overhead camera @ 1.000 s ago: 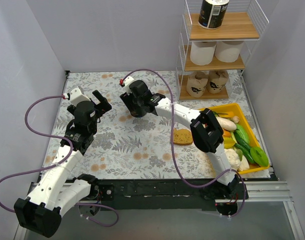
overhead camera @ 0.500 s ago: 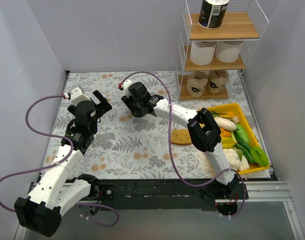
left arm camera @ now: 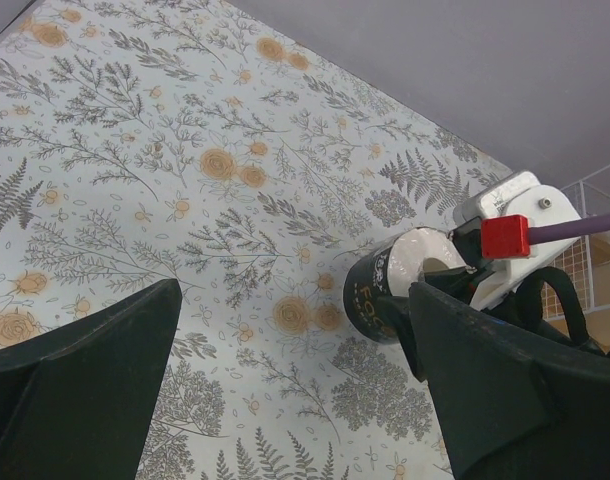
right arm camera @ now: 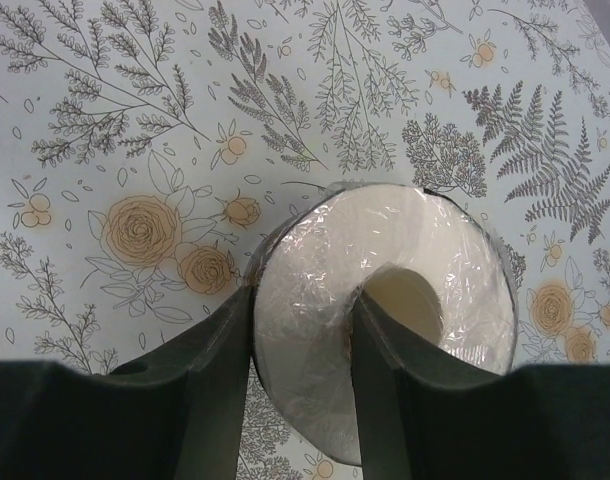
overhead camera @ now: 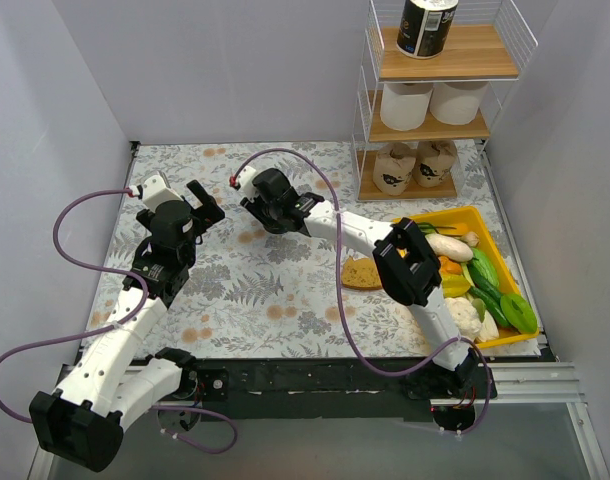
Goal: Place and organize the paper towels onto the shelf
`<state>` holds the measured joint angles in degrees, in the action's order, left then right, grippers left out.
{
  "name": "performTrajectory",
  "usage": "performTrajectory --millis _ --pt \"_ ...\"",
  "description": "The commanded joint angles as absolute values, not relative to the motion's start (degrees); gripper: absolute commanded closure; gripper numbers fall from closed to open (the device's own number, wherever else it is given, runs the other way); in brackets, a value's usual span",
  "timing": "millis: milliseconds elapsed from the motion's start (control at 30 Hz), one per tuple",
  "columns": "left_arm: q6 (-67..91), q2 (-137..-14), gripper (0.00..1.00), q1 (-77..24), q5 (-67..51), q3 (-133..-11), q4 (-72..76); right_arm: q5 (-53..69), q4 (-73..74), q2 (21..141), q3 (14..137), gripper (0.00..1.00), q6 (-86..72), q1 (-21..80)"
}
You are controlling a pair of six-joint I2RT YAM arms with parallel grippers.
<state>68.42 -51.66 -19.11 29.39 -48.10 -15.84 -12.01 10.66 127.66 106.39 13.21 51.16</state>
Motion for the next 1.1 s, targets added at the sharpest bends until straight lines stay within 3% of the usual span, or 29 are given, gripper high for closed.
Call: performTrajectory --millis 0,200,367,767,1067 --pt "68.29 -51.06 0.02 -19.25 30.15 -47.99 -15.47 -11.78 13.45 123.23 105.21 0.6 16.95 51.77" --pt "68.29 -51.06 0.02 -19.16 30.15 -47.9 -15.47 -10.19 12.83 113.13 99.06 0.62 23.11 52.56" --pt "68.29 -51.15 0.02 -19.16 29.88 -48.08 -15.47 -16.34 14.23 103.81 96.15 0.64 27.33 52.73" --pt "68.29 -51.15 0.02 -19.16 30.06 -47.9 -15.38 -27.24 25.83 92.38 105.29 0.64 30.41 52.47" --pt "68.12 -51.06 0.02 -19.16 30.06 -47.9 -15.47 -31.64 23.39 83.94 106.43 0.64 34.1 47.21"
